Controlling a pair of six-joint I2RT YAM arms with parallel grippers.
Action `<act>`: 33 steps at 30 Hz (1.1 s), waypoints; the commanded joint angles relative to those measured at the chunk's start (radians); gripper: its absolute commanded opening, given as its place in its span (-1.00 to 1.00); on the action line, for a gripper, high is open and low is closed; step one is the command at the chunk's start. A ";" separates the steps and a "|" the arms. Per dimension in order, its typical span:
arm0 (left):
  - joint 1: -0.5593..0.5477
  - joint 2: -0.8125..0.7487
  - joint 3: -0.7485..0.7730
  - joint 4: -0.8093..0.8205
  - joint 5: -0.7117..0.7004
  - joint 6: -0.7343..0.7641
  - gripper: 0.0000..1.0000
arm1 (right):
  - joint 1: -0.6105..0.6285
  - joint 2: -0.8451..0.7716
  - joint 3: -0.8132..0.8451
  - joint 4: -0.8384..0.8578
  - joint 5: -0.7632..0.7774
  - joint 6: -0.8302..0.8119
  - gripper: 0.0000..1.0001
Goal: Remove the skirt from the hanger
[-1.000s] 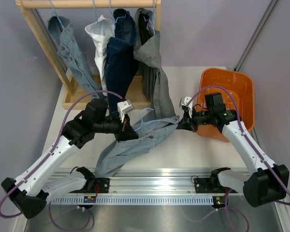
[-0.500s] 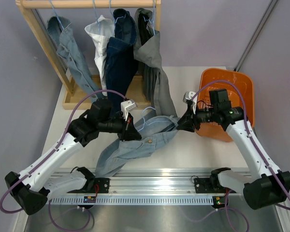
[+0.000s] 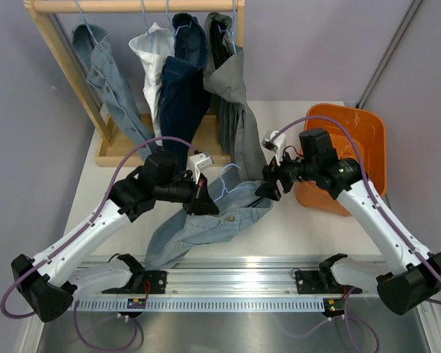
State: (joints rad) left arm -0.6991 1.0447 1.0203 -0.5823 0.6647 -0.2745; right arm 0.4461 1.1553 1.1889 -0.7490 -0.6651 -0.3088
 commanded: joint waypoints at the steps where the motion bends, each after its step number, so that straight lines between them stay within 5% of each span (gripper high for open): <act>1: -0.007 -0.011 0.050 0.045 0.009 -0.008 -1.00 | 0.045 0.009 -0.018 0.057 0.257 0.086 0.46; 10: -0.007 -0.020 0.069 0.018 -0.016 0.008 -1.00 | 0.086 0.034 -0.048 0.056 0.421 0.073 0.36; 23: -0.007 -0.034 0.084 -0.001 -0.007 0.024 -1.00 | 0.086 0.070 -0.078 0.083 0.426 0.082 -0.36; 29: -0.007 -0.071 0.075 -0.021 0.044 0.049 -1.00 | 0.045 0.064 -0.113 0.195 0.544 0.100 -1.00; 33: -0.007 -0.110 0.058 -0.013 0.073 0.055 -1.00 | -0.050 0.076 -0.118 0.252 0.545 0.103 -1.00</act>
State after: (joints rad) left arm -0.6998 1.0016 1.0416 -0.6407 0.6342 -0.2333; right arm 0.4728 1.2247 1.0756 -0.5915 -0.2161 -0.2073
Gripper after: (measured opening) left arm 0.025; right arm 0.029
